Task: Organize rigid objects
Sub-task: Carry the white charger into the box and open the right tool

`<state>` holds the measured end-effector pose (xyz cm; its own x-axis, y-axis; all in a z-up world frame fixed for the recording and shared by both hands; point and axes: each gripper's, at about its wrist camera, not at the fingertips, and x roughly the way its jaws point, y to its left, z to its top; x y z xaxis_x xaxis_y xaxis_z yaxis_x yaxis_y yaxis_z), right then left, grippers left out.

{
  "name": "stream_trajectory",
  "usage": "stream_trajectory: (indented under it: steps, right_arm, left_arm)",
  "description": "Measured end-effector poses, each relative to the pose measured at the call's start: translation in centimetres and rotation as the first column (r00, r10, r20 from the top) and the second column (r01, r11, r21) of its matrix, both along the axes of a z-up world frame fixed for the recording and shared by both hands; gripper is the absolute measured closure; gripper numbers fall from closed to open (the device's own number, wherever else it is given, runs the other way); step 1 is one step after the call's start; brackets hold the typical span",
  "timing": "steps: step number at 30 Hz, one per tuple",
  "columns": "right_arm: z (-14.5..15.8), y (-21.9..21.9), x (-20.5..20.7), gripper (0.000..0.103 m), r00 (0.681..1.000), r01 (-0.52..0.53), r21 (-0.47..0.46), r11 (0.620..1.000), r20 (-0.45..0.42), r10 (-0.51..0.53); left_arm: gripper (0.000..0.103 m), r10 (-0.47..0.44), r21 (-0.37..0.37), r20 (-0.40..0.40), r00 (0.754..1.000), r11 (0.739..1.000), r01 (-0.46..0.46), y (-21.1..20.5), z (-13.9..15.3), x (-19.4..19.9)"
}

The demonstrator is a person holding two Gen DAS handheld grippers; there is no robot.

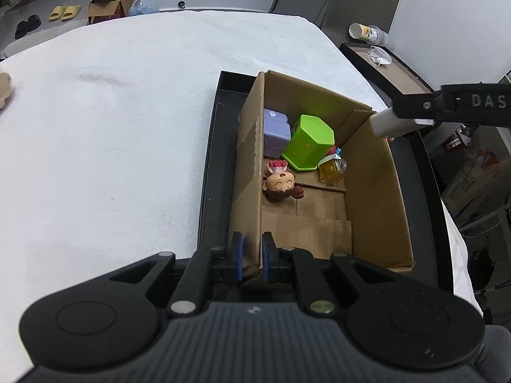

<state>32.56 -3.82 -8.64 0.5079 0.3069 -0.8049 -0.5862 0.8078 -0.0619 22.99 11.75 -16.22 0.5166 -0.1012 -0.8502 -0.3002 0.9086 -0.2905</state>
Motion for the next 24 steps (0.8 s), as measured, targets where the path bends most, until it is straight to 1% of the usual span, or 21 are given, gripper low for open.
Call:
stream_trajectory:
  steps: [6, 11, 15, 20, 24]
  right_arm:
    - [-0.8, 1.3, -0.6, 0.067, 0.999, -0.022, -0.010, 1.000, -0.024, 0.022]
    - [-1.5, 2.1, -0.7, 0.067, 0.997, -0.031, -0.001, 1.000, -0.068, 0.031]
    - [-2.4, 2.5, -0.5, 0.067, 0.994, -0.025, 0.005, 1.000, -0.110, 0.026]
    - [-3.7, 2.9, -0.2, 0.067, 0.988, -0.004, 0.004, 1.000, -0.156, 0.005]
    - [-4.9, 3.2, 0.0, 0.067, 0.985, 0.005, -0.026, 1.000, -0.173, -0.010]
  left_arm:
    - [0.092, -0.001, -0.016, 0.009, 1.000, 1.000, 0.002, 0.3, -0.1, 0.0]
    - [0.092, -0.003, -0.028, 0.017, 1.000, 1.000, 0.004, 0.7, -0.1, -0.2]
    - [0.092, 0.003, -0.050, 0.023, 1.000, 0.999, -0.002, 1.0, -0.2, -0.4]
    - [0.092, -0.006, -0.045, 0.027, 1.000, 0.999, 0.007, 0.9, -0.2, -0.4]
    - [0.092, -0.005, -0.049, 0.028, 1.000, 0.999, 0.007, 1.1, -0.3, -0.4]
